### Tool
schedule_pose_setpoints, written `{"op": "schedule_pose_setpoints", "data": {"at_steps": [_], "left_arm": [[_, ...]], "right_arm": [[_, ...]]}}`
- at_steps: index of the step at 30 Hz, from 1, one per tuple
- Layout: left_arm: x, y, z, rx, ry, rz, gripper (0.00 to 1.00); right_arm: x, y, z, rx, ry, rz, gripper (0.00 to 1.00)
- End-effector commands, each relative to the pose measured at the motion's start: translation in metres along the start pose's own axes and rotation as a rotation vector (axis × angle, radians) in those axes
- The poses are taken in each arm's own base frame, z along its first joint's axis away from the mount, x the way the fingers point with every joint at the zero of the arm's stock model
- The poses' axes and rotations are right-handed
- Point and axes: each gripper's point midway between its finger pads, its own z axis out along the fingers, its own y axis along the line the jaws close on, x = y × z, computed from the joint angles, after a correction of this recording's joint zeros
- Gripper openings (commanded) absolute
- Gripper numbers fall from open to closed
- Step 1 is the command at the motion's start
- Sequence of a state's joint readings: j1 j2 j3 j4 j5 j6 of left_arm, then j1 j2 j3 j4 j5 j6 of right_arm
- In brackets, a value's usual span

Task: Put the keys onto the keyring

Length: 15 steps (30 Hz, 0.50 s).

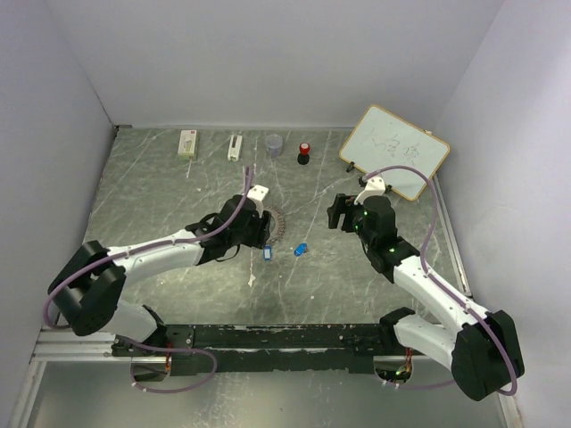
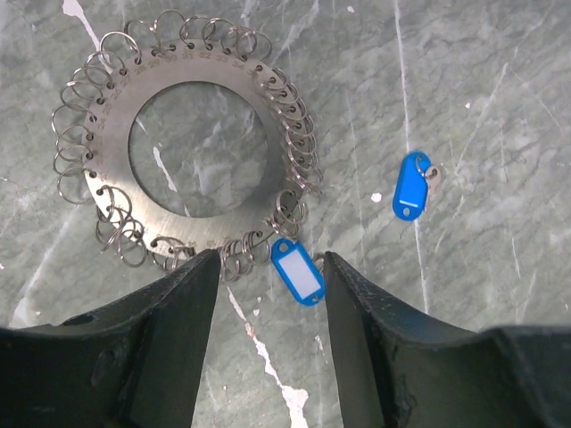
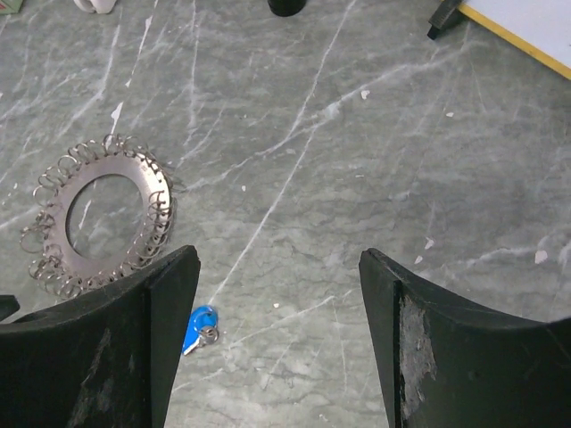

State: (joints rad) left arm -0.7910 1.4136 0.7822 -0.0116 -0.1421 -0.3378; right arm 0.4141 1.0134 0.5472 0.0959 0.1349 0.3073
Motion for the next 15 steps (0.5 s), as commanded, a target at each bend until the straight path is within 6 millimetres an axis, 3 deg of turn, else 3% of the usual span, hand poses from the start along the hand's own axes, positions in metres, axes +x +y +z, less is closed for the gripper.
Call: {"op": "schedule_pose_setpoints", "data": {"at_steps": [1, 15], "left_arm": [[-0.022, -0.006, 0.009, -0.049, -0.046, -0.048, 0.6], [-0.019, -0.032, 0.041, -0.028, 0.026, -0.136, 0.54]], "right_arm": [[0.004, -0.004, 0.0, 0.027, 0.015, -0.011, 0.73], [-0.003, -0.005, -0.002, 0.039, 0.006, -0.01, 0.73]]}}
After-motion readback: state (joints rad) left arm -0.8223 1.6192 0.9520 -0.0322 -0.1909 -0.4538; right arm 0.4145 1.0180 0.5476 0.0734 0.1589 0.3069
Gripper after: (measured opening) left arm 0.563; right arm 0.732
